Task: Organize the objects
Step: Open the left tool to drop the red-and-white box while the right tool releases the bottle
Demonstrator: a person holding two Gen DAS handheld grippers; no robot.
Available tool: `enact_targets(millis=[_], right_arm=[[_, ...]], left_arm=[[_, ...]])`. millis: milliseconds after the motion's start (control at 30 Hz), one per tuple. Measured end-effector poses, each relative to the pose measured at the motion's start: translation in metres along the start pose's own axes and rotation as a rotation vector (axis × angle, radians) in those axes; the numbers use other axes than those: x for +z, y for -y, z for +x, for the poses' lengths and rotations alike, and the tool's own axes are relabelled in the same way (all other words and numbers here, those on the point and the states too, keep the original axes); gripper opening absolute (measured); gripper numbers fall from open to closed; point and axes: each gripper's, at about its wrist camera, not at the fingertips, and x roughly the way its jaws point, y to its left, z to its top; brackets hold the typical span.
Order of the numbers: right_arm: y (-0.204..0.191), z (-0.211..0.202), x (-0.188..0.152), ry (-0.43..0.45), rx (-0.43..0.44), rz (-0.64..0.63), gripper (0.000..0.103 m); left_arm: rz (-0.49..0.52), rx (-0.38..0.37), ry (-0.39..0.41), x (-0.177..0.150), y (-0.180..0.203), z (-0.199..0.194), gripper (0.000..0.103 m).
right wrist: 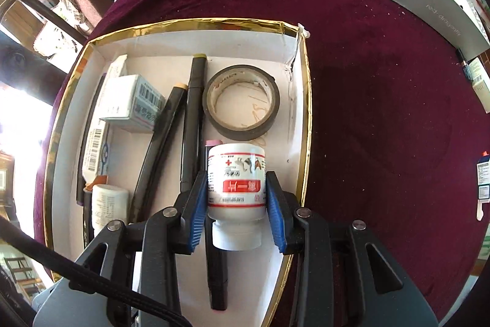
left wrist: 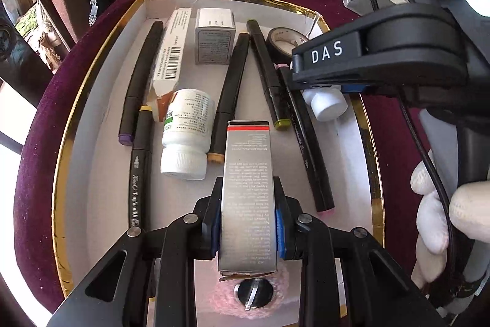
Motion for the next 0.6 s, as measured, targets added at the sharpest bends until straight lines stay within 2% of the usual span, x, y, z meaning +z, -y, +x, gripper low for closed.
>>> enact_targets(millis=[333,433,500,600], right_arm=[[0.001,-0.001,0.001,0.012,-0.033,0.001,0.033],[-0.003,-0.001,0.001,0.023,-0.066,-0.016,0.033],[-0.008,-0.004,0.0,0.037,-0.089,-0.029,0.033],[-0.012,-0.01,0.003,0.069,-0.113,-0.054,0.036]], left_arm=[[-0.009,0.003,0.021,0.012,0.006,-0.006,0.024],[-0.014,0.005,0.026,0.013,0.004,-0.01,0.028],[-0.015,0.009,0.034,0.013,0.001,-0.013,0.035],[-0.018,0.011,0.039,0.015,-0.002,-0.014,0.035]])
